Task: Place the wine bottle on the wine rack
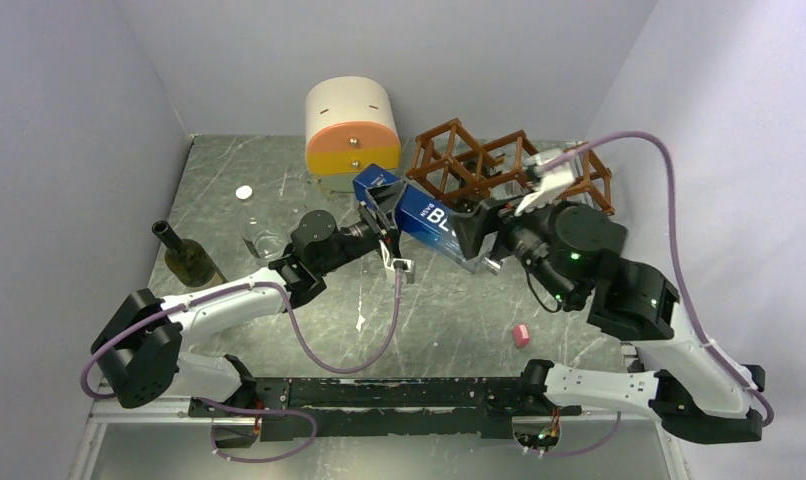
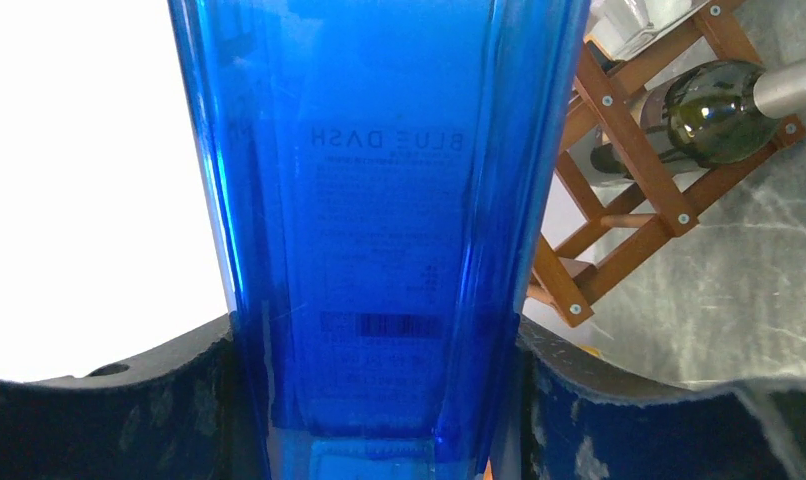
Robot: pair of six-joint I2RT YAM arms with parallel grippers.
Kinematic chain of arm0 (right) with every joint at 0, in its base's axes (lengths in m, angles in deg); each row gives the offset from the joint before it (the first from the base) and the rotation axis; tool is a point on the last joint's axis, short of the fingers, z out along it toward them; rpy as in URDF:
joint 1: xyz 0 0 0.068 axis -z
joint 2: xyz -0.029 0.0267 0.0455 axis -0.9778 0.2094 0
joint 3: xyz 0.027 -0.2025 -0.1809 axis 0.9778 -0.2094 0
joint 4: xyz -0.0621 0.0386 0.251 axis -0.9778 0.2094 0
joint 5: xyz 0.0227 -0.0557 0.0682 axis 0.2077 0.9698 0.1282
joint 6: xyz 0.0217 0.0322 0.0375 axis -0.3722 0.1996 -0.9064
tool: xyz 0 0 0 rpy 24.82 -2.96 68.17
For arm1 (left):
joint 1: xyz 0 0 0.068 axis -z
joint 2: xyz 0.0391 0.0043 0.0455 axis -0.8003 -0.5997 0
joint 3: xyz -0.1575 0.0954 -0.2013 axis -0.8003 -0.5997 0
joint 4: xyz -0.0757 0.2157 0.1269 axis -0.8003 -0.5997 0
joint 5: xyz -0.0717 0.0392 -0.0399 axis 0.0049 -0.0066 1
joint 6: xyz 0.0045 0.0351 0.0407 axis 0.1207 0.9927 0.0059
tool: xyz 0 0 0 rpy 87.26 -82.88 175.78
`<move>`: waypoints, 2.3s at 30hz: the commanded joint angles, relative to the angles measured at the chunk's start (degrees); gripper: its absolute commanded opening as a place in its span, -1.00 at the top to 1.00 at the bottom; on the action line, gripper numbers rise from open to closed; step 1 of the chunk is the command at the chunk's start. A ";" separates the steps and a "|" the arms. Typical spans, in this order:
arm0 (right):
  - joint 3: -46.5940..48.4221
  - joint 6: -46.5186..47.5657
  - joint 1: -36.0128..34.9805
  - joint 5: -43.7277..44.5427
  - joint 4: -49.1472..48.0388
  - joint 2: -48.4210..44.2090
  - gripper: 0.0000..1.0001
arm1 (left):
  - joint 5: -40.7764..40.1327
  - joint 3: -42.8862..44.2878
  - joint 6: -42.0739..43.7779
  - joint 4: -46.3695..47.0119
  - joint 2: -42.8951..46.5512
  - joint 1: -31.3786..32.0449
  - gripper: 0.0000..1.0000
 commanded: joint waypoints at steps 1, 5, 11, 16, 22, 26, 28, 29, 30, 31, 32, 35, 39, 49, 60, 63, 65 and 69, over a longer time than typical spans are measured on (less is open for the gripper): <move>2.17 0.35 -0.09 -2.43 13.50 3.94 -0.55 | 6.47 4.87 9.32 6.50 3.58 0.00 0.86; -0.06 1.04 -0.07 -4.26 17.46 6.23 -0.64 | 9.39 3.60 12.89 4.18 5.34 0.07 0.86; -4.05 2.34 -0.09 -6.40 16.88 5.69 -0.71 | 10.23 3.75 13.79 -1.31 6.71 0.25 0.86; -8.01 2.55 -0.09 -11.27 13.89 3.11 -0.72 | 10.18 3.49 13.19 0.57 5.90 0.40 0.86; -12.24 1.13 -0.08 -11.97 12.32 0.34 -0.72 | 10.62 3.80 12.86 -0.32 5.76 0.36 0.86; -13.32 1.44 -0.04 -12.04 11.66 1.33 -0.72 | 10.85 4.61 12.94 -0.40 5.64 0.57 0.86; -13.26 1.52 -0.07 -11.89 11.89 2.45 -0.69 | 10.51 5.27 13.05 -0.46 5.42 0.75 0.86; -13.10 1.49 -0.10 -11.37 12.03 2.95 -0.65 | 10.41 5.50 13.05 -0.58 5.29 0.83 0.86; -12.95 1.39 -0.04 -10.56 12.10 3.38 -0.58 | 10.33 5.87 13.00 -1.01 5.36 0.84 0.86; -12.87 1.18 -0.08 -9.52 11.99 3.65 -0.47 | 10.20 6.17 12.90 -1.52 5.36 0.90 0.86; -12.84 0.84 -0.09 -8.86 11.83 3.65 -0.36 | 9.95 6.47 12.68 -2.29 5.44 0.91 0.86; -13.52 0.69 -0.10 -6.76 10.67 2.82 -0.04 | 8.45 8.47 9.71 -5.88 5.57 1.10 0.86; -13.55 0.65 -0.03 -4.46 9.34 1.71 0.52 | 7.57 11.03 5.62 -10.32 5.93 1.06 0.86; -11.32 -0.06 -0.06 4.62 4.25 2.68 1.00 | 6.55 15.36 -6.11 -13.38 4.09 1.15 -0.35; -12.12 -0.66 -0.06 11.63 -2.90 -2.61 1.00 | 2.70 7.46 -18.37 -5.00 5.49 1.16 -0.93; -13.34 -1.61 -0.06 13.46 -2.92 -3.03 1.00 | 2.85 6.99 -26.75 -5.82 7.33 1.19 -0.91; -14.40 -2.32 -0.10 14.80 -2.76 -3.00 1.00 | 1.31 6.10 -33.69 -4.22 8.47 1.17 -0.88; -16.24 -4.69 -0.02 16.42 -1.84 -2.44 1.00 | -5.45 5.88 -47.50 -7.48 9.97 1.20 -0.81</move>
